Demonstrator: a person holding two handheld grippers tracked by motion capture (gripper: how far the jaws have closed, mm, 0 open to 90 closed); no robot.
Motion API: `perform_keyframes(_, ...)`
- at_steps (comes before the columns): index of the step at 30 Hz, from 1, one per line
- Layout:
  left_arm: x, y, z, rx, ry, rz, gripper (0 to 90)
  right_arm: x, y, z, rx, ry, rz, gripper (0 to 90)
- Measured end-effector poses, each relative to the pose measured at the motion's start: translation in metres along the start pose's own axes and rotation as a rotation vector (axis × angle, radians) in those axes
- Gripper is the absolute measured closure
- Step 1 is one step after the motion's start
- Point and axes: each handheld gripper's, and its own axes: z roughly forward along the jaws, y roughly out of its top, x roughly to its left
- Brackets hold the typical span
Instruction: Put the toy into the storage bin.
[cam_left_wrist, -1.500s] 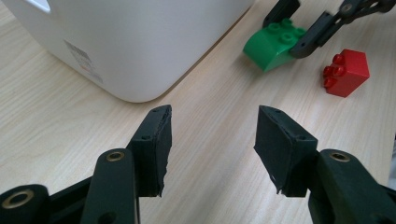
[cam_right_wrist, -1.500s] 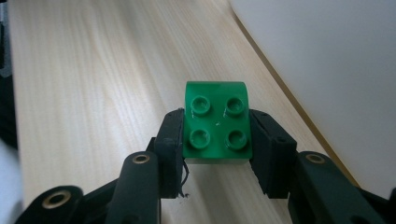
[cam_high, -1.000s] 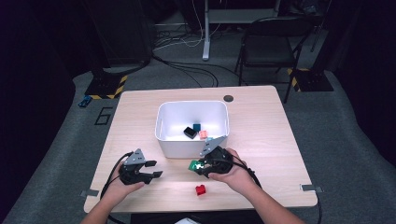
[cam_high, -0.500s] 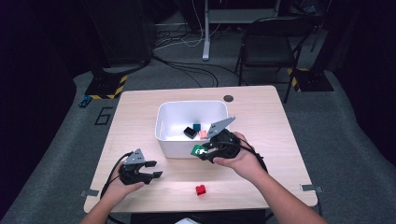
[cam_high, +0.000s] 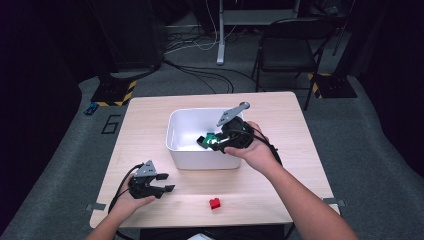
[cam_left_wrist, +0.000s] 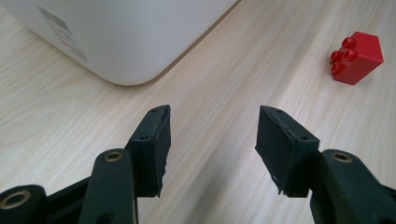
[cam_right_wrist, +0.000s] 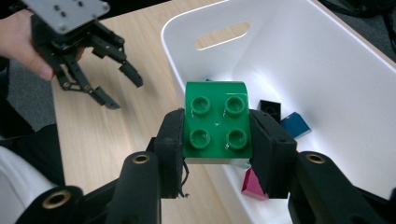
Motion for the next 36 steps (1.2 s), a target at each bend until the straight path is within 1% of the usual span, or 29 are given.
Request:
perform_keyframes(2,0.0,0.0,0.0,-0.001,0.0,-0.004,44.8,-0.004,0.005,0.004,0.006,-0.009,0.001,58.4)
perform_keyframes(4,0.001,0.0,-0.001,-0.003,0.001,-0.008,44.8,-0.008,0.009,0.008,0.01,-0.009,0.007,58.4)
perform_keyframes(6,0.001,-0.001,0.0,-0.016,0.002,-0.019,44.8,-0.012,0.014,0.014,0.016,-0.015,0.014,58.4)
perform_keyframes(8,0.002,-0.001,-0.001,-0.008,0.0,-0.016,44.8,-0.016,0.017,0.02,0.017,-0.019,0.01,58.4)
perform_keyframes(9,0.002,-0.001,-0.001,-0.009,0.001,-0.017,44.8,-0.017,0.019,0.024,0.02,-0.021,0.017,58.4)
perform_keyframes(11,0.002,-0.001,-0.001,-0.012,-0.001,-0.022,44.9,-0.02,0.023,0.031,0.025,-0.023,0.01,58.4)
perform_keyframes(15,0.002,-0.002,0.0,-0.011,0.002,-0.009,44.8,-0.025,0.029,0.044,0.031,-0.021,0.012,58.4)
perform_keyframes(16,0.002,-0.002,0.0,-0.011,0.0,-0.014,44.8,-0.026,0.031,0.048,0.03,-0.021,0.012,58.4)
perform_keyframes(19,0.003,-0.001,0.0,-0.002,-0.007,-0.002,44.8,-0.029,0.034,0.058,0.033,-0.016,0.014,58.4)
perform_keyframes(20,0.003,-0.001,0.0,-0.006,-0.003,-0.002,44.8,-0.031,0.035,0.062,0.034,-0.016,0.001,58.4)
perform_keyframes(22,0.003,-0.001,0.001,-0.008,-0.005,-0.002,44.8,-0.033,0.036,0.068,0.045,-0.016,0.018,58.4)
perform_keyframes(23,0.002,-0.001,0.001,-0.009,-0.008,-0.009,44.8,-0.036,0.037,0.072,0.041,-0.014,0.008,58.4)
perform_keyframes(24,0.002,-0.001,0.002,-0.006,-0.009,-0.016,44.8,-0.037,0.037,0.075,0.046,-0.013,0.016,58.4)
perform_keyframes(25,0.003,-0.001,0.002,-0.002,-0.009,-0.007,44.8,-0.039,0.038,0.079,0.045,-0.01,0.025,58.4)
perform_keyframes(26,0.002,-0.002,0.003,0.004,-0.011,-0.015,44.8,-0.04,0.04,0.082,0.046,-0.011,0.024,58.4)
perform_keyframes(27,0.002,-0.002,0.003,0.004,-0.01,-0.012,44.8,-0.042,0.041,0.086,0.042,-0.009,0.018,58.4)
perform_keyframes(29,0.002,-0.002,0.003,0.005,-0.013,-0.014,44.9,-0.045,0.043,0.094,0.062,-0.007,0.023,58.4)
perform_keyframes(30,0.002,-0.002,0.003,0.004,-0.014,-0.013,44.8,-0.046,0.043,0.097,0.061,-0.007,0.025,58.4)
perform_keyframes(32,0.002,-0.002,0.002,0.002,-0.014,-0.014,44.8,-0.049,0.044,0.107,0.083,-0.01,0.028,58.4)
perform_keyframes(33,0.002,-0.002,0.002,0.003,-0.013,-0.014,44.8,-0.05,0.044,0.111,0.085,-0.011,0.03,58.4)
perform_keyframes(35,0.004,-0.002,0.002,-0.003,-0.01,-0.002,44.8,-0.054,0.043,0.121,0.105,-0.008,0.034,58.3)
perform_keyframes(36,0.003,-0.003,0.002,-0.006,-0.014,-0.012,44.8,-0.055,0.043,0.124,0.116,-0.01,0.033,58.3)
